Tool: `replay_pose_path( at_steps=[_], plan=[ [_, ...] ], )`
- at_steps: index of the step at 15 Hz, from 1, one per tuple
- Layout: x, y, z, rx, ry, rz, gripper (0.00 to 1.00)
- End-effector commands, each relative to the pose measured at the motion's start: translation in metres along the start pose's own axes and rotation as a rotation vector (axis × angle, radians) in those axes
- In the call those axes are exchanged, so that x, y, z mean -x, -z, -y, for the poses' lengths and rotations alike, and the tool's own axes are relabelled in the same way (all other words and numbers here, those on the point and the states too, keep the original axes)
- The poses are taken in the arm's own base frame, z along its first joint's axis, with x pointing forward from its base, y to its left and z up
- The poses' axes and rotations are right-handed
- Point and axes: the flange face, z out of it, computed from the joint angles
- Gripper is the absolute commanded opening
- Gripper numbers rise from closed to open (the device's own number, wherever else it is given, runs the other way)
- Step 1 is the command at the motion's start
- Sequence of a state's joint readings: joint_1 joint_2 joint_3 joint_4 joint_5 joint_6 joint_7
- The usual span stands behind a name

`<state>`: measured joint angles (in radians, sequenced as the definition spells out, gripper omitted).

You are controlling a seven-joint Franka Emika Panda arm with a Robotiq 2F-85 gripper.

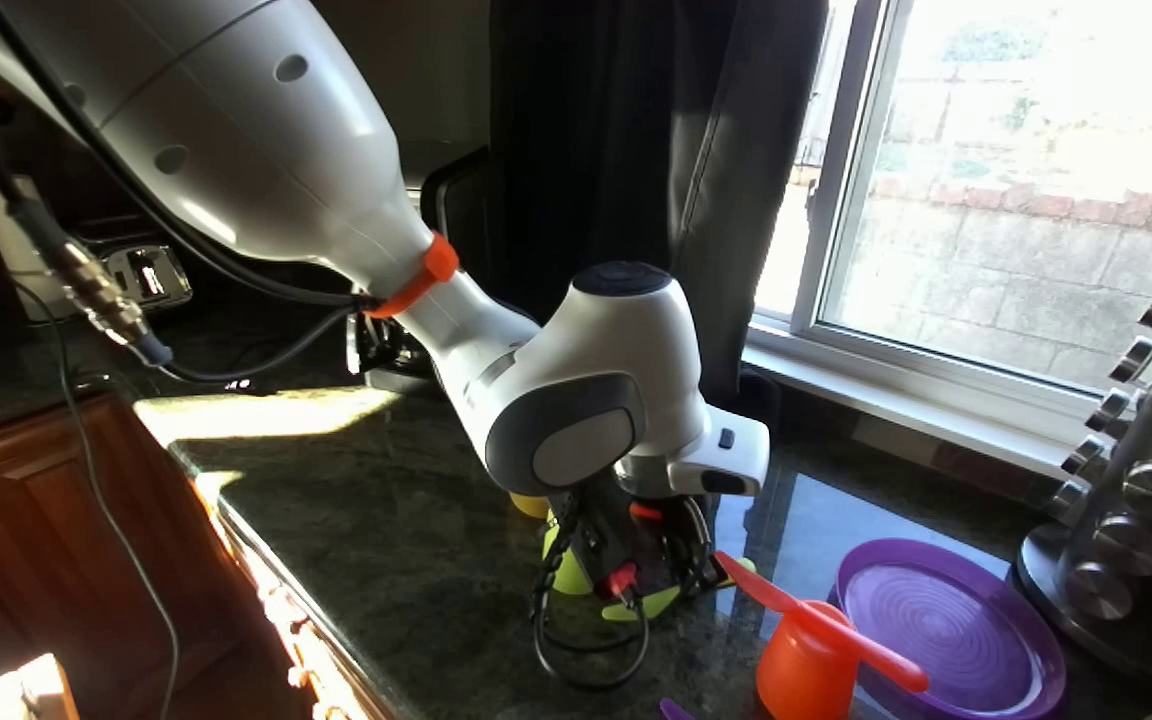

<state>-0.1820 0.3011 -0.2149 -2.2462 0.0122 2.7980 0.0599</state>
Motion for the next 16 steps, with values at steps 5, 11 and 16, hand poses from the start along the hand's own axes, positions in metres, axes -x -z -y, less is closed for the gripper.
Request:
replay_pose_path(
  at_steps=[5, 11, 16],
  plan=[
    [0.013, 0.010, 0.002, -0.010, 0.033, 0.021, 0.04],
    [0.040, 0.032, 0.011, -0.010, 0.120, 0.030, 0.04],
    [0.061, 0.051, 0.001, 0.061, 0.180, 0.000, 0.04]
  ],
)
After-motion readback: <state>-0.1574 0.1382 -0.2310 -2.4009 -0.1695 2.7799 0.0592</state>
